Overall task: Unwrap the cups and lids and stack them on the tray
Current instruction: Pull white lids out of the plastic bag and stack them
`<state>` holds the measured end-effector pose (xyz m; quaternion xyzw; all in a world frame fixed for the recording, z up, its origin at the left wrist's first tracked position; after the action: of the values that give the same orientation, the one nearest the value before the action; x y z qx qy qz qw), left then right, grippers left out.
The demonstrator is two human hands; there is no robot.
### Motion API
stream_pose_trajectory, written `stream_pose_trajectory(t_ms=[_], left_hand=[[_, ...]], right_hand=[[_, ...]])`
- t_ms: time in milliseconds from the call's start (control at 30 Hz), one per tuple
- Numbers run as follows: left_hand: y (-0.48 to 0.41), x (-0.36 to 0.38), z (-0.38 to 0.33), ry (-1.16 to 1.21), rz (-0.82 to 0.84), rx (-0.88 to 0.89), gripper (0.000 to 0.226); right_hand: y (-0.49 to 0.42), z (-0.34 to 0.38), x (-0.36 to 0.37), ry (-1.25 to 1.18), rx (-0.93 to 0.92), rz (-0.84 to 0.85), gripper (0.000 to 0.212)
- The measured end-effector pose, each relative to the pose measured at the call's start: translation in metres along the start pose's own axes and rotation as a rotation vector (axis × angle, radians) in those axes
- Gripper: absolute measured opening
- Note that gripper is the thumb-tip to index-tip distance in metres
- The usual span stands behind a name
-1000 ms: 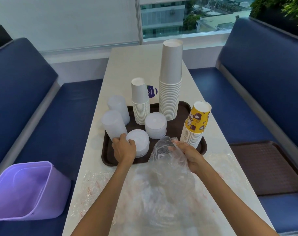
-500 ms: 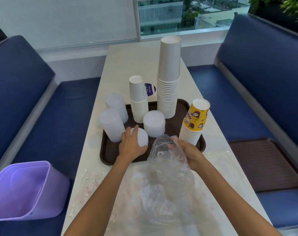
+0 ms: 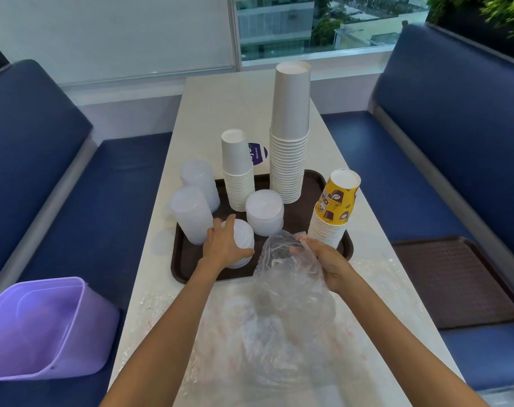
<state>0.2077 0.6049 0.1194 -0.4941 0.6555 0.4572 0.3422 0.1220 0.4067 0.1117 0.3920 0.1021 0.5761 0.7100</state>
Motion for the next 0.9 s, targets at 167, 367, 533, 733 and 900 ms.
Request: stream_pose_trajectory(t_ms=[167,367,533,733,900], left_hand=[[0.006,-0.005,0.001,0.076,-0.053,-0.001,0.110],[0.049,-0.055,-0.024,0.587,-0.409,0.165,0.068],[0.074,-0.026,-0.047,0.840,0.029,0.122,0.092],[0.092,-0.001,-0.059,0.864,0.193,0.114,0.108],[0.095,-0.010,-0.044,0.921,0.017,0.047,0.053]], right_hand=[[0.006,0.003,0.002,0.014,-0.035,-0.002,0.014],[0.010,0.006,0.005,0.079,-0.085,-0.032,0.009],[0.023,0.010,0.017,0.204,-0.146,-0.044,0.010],[0.041,0.014,0.035,0.297,-0.171,0.053,0.035],[0.056,0.009,0.055,0.340,-0.166,0.234,0.034]])
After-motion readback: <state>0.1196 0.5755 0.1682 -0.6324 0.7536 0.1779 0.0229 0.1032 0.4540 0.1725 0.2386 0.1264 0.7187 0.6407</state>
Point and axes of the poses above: each hand's wrist, its own y-axis away from the middle knuckle, its own x-axis out of the palm, z = x × y, the point moved 8 cm from there along -y, towards the middle knuckle
